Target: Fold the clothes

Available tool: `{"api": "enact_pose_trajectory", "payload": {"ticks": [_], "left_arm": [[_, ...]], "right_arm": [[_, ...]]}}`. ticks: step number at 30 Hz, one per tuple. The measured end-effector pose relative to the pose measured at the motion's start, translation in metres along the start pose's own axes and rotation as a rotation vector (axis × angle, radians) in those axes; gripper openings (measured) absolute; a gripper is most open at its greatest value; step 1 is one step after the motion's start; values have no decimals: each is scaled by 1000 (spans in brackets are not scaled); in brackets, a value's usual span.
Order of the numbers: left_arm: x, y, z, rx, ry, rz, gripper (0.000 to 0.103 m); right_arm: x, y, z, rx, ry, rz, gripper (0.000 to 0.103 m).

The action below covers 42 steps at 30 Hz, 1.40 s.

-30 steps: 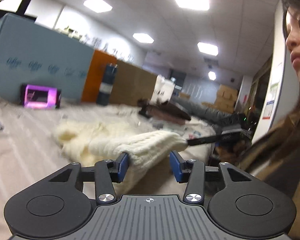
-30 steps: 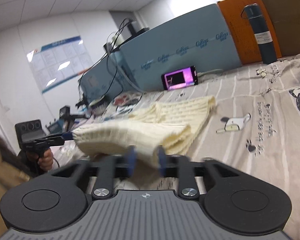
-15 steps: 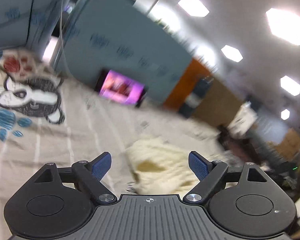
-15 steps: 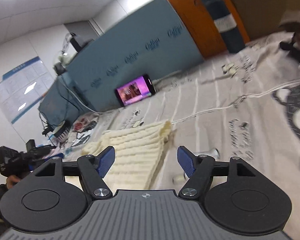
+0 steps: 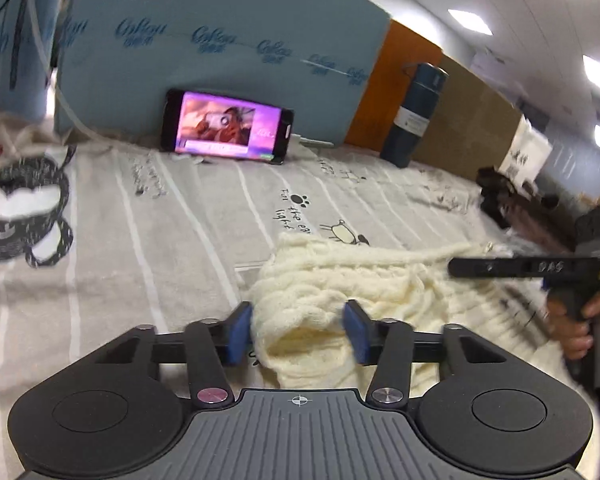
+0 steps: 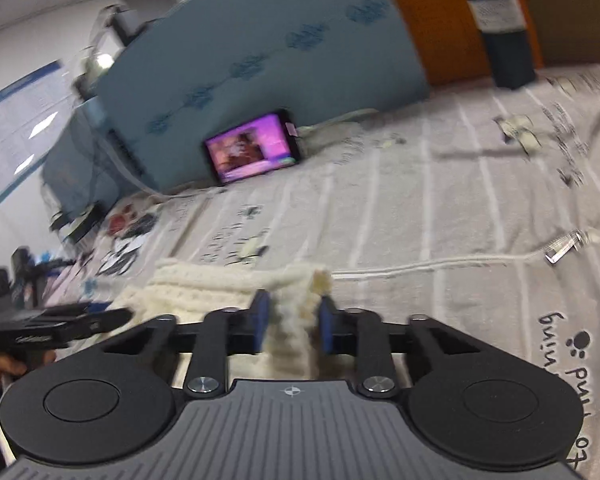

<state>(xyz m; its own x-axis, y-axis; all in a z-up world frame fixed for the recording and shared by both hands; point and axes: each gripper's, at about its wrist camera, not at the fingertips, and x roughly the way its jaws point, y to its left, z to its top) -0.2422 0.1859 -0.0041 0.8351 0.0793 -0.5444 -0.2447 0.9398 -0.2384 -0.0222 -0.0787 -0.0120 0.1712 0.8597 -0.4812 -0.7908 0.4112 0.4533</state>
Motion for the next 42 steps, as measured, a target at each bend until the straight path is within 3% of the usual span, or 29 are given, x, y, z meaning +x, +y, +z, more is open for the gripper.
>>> {"api": "enact_pose_trajectory", "payload": {"ticks": [3,5,10,15,18,21,25,27,29,32,34,36,38,39,40,42], "left_arm": [[-4,-8,11,30,-47,-8,22],[-9,-13,20,46,-86,-18,18],[-1,-27,48,98,-157,-39,16],[35,-38,84,130,-196,-45,15],[69,-41,101,147,-174,-28,15],[109,-38,109,153,-100,-2,16],[145,-31,104,172,-18,60,26],[148,-25,102,168,-12,84,51],[142,-18,103,158,-32,106,66],[122,-18,108,198,-103,147,78],[108,-28,111,272,-157,130,83],[100,-44,112,368,-173,83,86],[103,-61,113,438,-128,26,86],[109,-69,114,456,-72,-2,86],[116,-76,114,476,-19,-24,86],[131,-86,113,521,63,-33,85]], "right_arm": [[-10,6,5,-33,-55,9,14],[-16,9,12,-42,-95,9,13],[-30,16,28,-64,-193,7,12],[-32,-1,57,-25,-269,-72,12],[-26,-20,73,-12,-285,-145,12],[-9,-49,82,35,-243,-208,12],[16,-85,75,111,-159,-243,12],[22,-96,69,142,-128,-252,13],[21,-97,68,149,-126,-277,20],[13,-91,67,139,-147,-339,33],[6,-85,67,126,-175,-387,47],[-5,-77,66,106,-205,-405,49],[-16,-69,63,77,-213,-315,51],[-22,-65,60,61,-213,-258,59],[-26,-62,57,45,-194,-192,75],[-31,-56,50,12,-155,-71,82]]}}
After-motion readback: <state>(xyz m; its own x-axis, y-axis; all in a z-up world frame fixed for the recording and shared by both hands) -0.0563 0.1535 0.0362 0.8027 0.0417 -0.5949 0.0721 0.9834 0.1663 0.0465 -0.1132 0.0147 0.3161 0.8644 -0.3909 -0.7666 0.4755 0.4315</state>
